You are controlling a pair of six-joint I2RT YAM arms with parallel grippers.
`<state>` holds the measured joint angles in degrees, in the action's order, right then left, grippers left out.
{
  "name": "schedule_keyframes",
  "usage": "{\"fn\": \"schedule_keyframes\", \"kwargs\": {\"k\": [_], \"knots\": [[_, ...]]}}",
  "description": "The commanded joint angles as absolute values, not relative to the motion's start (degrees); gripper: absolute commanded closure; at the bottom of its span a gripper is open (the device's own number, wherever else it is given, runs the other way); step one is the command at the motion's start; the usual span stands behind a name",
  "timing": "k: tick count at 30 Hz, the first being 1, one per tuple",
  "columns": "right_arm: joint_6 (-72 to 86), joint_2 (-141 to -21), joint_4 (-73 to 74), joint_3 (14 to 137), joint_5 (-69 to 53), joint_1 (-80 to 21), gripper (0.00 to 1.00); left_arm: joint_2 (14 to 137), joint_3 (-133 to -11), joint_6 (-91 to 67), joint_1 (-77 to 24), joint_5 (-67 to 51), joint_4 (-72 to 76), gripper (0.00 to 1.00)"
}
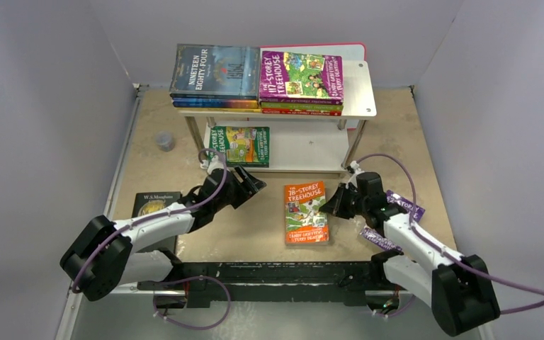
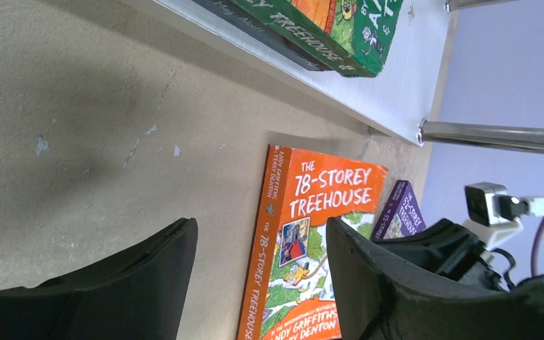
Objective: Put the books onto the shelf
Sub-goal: Pick up the book from the center of the board.
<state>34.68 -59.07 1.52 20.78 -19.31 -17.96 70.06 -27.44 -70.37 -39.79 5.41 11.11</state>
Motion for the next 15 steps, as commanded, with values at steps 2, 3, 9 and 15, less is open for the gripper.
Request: {"fn": "schedule_keyframes", "kwargs": {"k": [2, 3, 9, 15], "knots": [[38.0, -49.1, 3.7, 23.9, -22.0, -18.1, 1.00, 69.0, -28.1, -69.0, -39.9, 7.2, 14.4, 0.34], [39.7, -47.5, 3.4, 24.3, -22.6, -18.1, 1.00, 68.7, -27.8, -68.8, -39.9, 7.0, 15.2, 0.34], [48.1, -46.4, -2.8, 24.4, -32.7, -18.0, 1.00, 67.5, -24.7, -67.4, -39.9, 4.0, 22.2, 0.32], [48.9, -44.6, -3.6, 27.5, -37.4, -18.0, 1.00, 67.3, -20.2, -69.1, -39.5, -1.6, 31.9, 0.27]]}}
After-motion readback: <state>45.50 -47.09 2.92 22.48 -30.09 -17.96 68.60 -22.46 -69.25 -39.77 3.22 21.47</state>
